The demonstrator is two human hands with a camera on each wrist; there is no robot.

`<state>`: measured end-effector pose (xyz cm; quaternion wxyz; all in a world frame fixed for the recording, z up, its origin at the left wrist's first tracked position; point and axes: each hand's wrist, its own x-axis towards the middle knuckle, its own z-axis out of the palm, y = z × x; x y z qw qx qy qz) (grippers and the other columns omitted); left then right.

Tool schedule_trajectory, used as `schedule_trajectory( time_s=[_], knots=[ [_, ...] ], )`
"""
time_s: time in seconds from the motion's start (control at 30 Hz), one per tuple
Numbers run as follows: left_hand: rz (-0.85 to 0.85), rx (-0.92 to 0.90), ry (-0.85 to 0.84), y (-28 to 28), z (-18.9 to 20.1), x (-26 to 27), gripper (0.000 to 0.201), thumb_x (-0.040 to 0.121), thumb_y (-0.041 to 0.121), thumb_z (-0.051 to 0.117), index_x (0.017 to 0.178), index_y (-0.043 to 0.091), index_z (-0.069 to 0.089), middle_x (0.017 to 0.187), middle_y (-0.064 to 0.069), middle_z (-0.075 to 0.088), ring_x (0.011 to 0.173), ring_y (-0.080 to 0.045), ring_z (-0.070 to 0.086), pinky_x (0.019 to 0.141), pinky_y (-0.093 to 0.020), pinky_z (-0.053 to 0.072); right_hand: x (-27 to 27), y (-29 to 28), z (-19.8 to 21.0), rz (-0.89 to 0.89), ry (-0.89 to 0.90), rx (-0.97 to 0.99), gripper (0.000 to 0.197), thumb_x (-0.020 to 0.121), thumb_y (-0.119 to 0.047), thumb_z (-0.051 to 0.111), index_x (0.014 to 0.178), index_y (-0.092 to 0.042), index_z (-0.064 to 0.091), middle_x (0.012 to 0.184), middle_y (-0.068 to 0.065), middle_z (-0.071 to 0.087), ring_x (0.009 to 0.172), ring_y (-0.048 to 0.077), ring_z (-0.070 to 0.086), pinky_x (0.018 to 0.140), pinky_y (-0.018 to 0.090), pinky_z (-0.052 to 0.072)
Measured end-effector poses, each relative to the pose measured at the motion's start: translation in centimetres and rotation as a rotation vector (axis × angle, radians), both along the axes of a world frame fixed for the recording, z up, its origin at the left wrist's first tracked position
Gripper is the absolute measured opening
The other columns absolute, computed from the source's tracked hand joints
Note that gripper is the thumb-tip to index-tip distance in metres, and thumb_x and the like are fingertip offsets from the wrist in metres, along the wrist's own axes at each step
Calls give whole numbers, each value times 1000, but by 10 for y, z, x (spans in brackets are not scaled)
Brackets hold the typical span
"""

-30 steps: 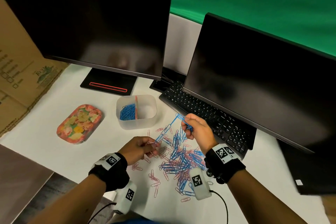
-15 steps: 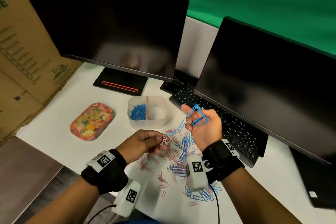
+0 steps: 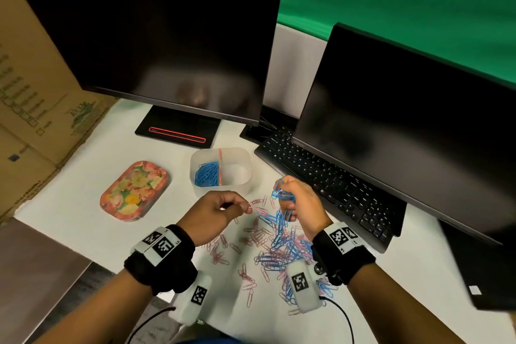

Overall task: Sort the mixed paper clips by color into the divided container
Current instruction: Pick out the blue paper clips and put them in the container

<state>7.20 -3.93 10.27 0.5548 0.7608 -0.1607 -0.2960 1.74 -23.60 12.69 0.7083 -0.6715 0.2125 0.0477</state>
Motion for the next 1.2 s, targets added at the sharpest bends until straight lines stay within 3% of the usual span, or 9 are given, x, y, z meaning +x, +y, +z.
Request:
schedule_trajectory(
  time_s=[0.17,0.27,0.37,0.5,0.67,0.8,0.93,1.1,1.2],
  knots=[
    [74,-90,69,-7,6,-2,20,95,7,50,83,7,67,81,3,71,78,-6,63,67,-19,47,-4,12,3,9,36,56,17,96,-13,44,81,-10,53,40,-12,45,36,2,36,44,20,22],
    [113,-129,121,-14,6,-5,22,96,7,48,82,5,65,79,-1,70,78,-12,64,68,-25,47,-2,17,-4,-35,14,111,30,96,-15,48,67,-18,54,43,-12,37,40,6,29,49,27,19],
    [155,-120,159,-17,2,-10,22,96,11,50,81,5,66,81,-6,69,80,-15,63,71,-29,46,0,16,-7,-100,-18,201,34,96,-14,49,63,-21,54,49,-10,38,43,6,29,43,21,25],
    [226,-147,159,-18,1,-11,22,95,14,53,91,-1,68,82,-1,69,84,-12,62,75,-30,46,-4,14,-17,39,-2,-128,31,96,-22,50,65,-20,52,51,-9,37,50,10,30,48,24,27],
    [309,-291,289,-16,7,-5,24,94,15,54,74,7,64,90,-12,69,84,-17,63,74,-31,45,-11,11,-30,104,25,-337,30,95,-25,51,71,-7,51,54,-6,37,49,11,28,49,26,25],
    [225,34,88,-9,-11,-4,20,88,15,63,72,6,69,82,-8,73,73,-6,65,74,-26,45,-11,7,-30,-8,109,-48,25,96,-19,49,72,-15,51,55,-5,37,49,9,29,49,27,24],
    [35,363,-61,3,-42,-9,9,79,23,70,71,21,66,77,2,72,76,-15,67,76,-28,52,-1,7,-23,-35,116,137,24,97,-18,48,73,-14,52,54,0,37,48,13,28,48,27,22],
    [-18,451,-142,4,-50,-14,14,78,17,66,82,29,61,95,2,62,87,-13,57,76,-21,40,47,25,-7,70,100,104,20,95,-16,50,76,-17,52,58,3,45,45,14,34,42,22,24],
    [-25,437,-151,6,-49,-17,15,80,19,65,83,32,59,98,4,61,88,-13,57,76,-20,41,89,45,6,125,65,40,16,95,-14,50,79,-15,51,61,6,47,46,15,38,43,24,26]
  ],
)
